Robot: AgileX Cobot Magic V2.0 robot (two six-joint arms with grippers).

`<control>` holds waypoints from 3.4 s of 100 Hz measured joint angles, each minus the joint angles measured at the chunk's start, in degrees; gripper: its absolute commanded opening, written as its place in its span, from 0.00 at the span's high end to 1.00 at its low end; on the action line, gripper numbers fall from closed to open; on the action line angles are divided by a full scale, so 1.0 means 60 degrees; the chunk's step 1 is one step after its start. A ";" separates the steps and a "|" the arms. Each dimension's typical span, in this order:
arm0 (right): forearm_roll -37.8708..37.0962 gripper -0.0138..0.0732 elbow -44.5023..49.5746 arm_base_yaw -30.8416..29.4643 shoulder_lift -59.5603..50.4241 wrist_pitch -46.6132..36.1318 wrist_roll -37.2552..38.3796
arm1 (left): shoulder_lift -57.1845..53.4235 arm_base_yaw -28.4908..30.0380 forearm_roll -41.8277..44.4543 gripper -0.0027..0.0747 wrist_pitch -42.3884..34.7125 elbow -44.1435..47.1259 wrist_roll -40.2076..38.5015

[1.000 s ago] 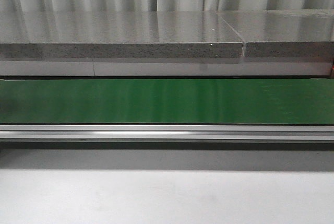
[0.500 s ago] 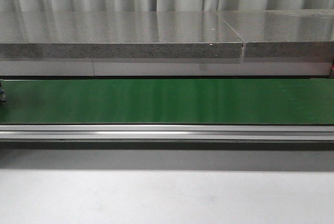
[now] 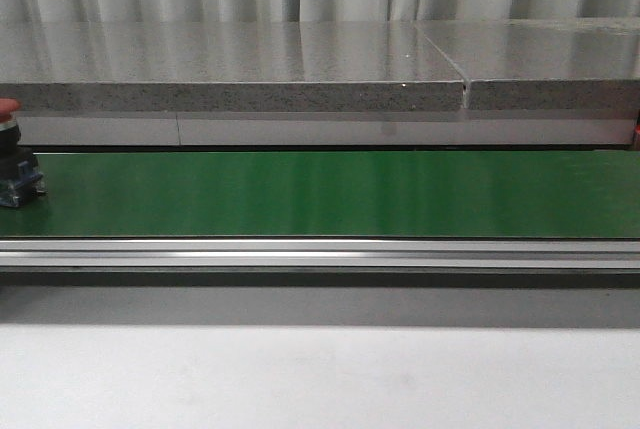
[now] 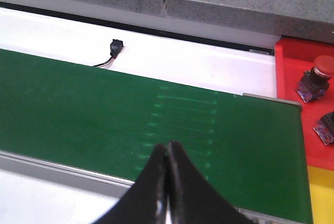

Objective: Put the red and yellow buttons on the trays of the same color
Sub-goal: 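Close the left gripper on the red button, set it on the belt, then move the left gripper over a yellow push-button and grasp it, then carry the yellow button onto the belt and open the left gripper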

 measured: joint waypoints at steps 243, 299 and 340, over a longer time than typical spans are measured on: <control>-0.0016 0.92 0.0000 0.0000 0.0000 0.0000 0.0000 | -0.1422 -0.2636 0.0000 0.99 -0.0326 0.1245 0.0265; -0.0016 0.92 0.0000 0.0000 0.0000 0.0000 0.0000 | -0.1231 -0.2777 -0.0432 0.78 -0.1184 0.2278 0.0265; -0.0016 0.92 0.0000 0.0000 0.0000 0.0000 0.0000 | -0.0929 -0.2865 -0.0470 0.12 -0.1170 0.2070 0.0265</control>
